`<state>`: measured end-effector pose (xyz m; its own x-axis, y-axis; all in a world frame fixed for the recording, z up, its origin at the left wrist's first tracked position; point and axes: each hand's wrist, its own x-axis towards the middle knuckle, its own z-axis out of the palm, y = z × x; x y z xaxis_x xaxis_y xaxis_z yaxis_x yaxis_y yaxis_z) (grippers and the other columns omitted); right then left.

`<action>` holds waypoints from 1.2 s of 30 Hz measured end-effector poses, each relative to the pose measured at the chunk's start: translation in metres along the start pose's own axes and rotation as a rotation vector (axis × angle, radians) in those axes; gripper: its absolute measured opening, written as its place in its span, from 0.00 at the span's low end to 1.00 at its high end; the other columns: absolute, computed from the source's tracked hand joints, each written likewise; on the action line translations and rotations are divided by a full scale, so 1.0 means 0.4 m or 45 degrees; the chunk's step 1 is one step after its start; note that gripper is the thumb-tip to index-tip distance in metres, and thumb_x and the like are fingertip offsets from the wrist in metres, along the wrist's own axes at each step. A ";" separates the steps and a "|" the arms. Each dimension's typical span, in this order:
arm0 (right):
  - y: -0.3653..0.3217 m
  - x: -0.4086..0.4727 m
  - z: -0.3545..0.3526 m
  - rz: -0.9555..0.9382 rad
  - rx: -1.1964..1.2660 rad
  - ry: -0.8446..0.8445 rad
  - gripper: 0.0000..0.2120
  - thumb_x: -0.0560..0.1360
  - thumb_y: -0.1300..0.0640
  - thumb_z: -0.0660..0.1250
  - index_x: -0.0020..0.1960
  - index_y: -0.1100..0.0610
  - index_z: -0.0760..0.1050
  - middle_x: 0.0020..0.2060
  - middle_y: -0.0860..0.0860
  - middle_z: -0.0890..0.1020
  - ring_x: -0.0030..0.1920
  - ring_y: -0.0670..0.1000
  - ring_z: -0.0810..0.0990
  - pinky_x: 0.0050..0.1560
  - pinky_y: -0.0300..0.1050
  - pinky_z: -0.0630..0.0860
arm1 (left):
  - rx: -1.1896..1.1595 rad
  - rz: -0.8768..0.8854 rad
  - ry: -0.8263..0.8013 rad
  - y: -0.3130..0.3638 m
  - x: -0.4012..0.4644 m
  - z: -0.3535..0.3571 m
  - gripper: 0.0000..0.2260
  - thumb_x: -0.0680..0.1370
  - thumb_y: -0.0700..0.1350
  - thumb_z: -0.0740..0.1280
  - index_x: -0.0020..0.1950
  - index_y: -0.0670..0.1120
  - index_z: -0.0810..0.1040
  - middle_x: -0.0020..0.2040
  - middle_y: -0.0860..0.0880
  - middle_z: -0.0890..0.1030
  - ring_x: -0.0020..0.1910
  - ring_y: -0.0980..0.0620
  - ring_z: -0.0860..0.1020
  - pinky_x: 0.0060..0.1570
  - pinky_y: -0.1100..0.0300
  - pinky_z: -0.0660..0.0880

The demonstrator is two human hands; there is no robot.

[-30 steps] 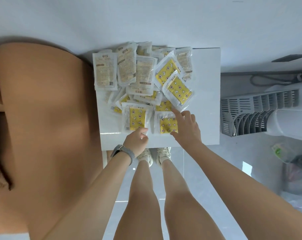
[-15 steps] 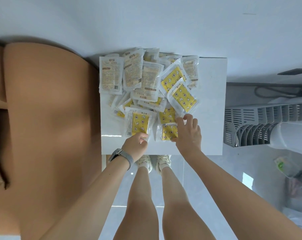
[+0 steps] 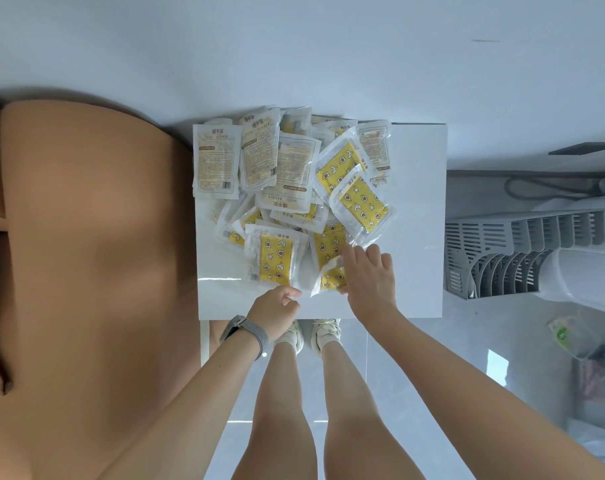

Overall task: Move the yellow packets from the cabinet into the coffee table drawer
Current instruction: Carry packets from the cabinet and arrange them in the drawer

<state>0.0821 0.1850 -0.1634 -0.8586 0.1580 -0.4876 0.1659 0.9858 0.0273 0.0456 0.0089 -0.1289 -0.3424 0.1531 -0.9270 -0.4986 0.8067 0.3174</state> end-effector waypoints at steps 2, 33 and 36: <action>0.003 0.003 -0.013 -0.030 0.042 -0.042 0.35 0.41 0.58 0.85 0.46 0.57 0.77 0.32 0.48 0.75 0.36 0.53 0.72 0.36 0.46 0.68 | -0.020 -0.027 -0.017 0.007 0.000 0.003 0.14 0.79 0.41 0.60 0.63 0.49 0.76 0.60 0.47 0.80 0.60 0.50 0.78 0.63 0.58 0.71; 0.124 0.157 -0.207 0.426 1.361 -0.040 0.28 0.67 0.53 0.79 0.63 0.52 0.73 0.56 0.48 0.78 0.52 0.49 0.77 0.56 0.43 0.73 | -1.406 0.178 0.167 0.084 0.000 -0.066 0.12 0.70 0.45 0.74 0.53 0.47 0.81 0.52 0.48 0.85 0.56 0.46 0.82 0.48 0.50 0.80; 0.117 0.195 -0.168 0.459 1.158 0.079 0.38 0.64 0.53 0.80 0.69 0.52 0.67 0.62 0.52 0.72 0.65 0.55 0.68 0.58 0.41 0.62 | -1.479 0.153 0.230 0.064 -0.004 -0.078 0.08 0.74 0.41 0.71 0.52 0.46 0.81 0.50 0.48 0.85 0.53 0.47 0.82 0.38 0.57 0.80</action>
<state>-0.0096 0.2475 -0.1416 -0.7028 0.4695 -0.5345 0.7114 0.4614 -0.5301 0.0088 0.0114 -0.1132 -0.4977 0.0344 -0.8667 -0.8488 -0.2248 0.4785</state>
